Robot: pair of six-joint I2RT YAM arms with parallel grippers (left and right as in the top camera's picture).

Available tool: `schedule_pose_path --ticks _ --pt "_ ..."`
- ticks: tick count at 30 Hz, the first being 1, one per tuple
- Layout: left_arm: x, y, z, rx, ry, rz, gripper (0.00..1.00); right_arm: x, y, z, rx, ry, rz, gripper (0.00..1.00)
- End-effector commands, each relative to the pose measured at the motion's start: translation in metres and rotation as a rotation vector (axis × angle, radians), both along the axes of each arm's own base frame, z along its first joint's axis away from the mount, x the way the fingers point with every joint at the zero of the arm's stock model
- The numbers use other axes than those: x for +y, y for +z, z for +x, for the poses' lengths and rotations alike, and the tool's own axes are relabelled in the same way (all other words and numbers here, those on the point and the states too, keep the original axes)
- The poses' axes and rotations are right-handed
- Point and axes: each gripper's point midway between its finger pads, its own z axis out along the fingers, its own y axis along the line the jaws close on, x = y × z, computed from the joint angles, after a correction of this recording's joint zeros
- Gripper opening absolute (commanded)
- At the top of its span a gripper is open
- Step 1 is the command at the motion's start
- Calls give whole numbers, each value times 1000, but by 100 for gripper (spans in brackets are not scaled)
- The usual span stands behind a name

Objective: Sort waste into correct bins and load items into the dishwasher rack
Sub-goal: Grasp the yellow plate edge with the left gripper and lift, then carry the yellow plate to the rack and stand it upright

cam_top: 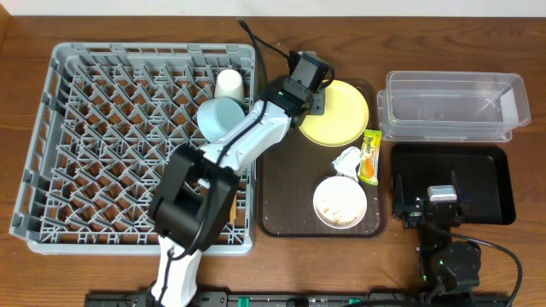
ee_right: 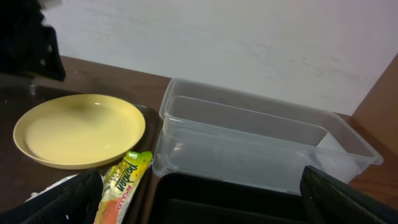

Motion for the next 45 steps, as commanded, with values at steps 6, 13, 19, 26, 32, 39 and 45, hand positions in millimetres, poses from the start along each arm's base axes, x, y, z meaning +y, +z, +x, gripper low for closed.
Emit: schedule_pose_path --ticks 6,13,19,26,32,39,45 --pt "9 -51 1 51 10 89 50 -1 -2 0 7 0 -11 99" --pt "16 -72 -11 118 8 134 47 -1 -2 0 7 0 -11 99" --pt "12 -55 -5 76 10 106 11 -1 -2 0 7 0 -11 99" --pt "10 19 2 -44 18 35 6 -1 -2 0 7 0 -11 99" --pt "46 137 1 -300 49 136 6 -1 -2 0 7 0 -11 99" --pt "167 261 -28 -546 342 678 6 -1 -2 0 7 0 -11 99" --pt "247 278 -37 -442 459 1010 6 -1 -2 0 7 0 -11 99"
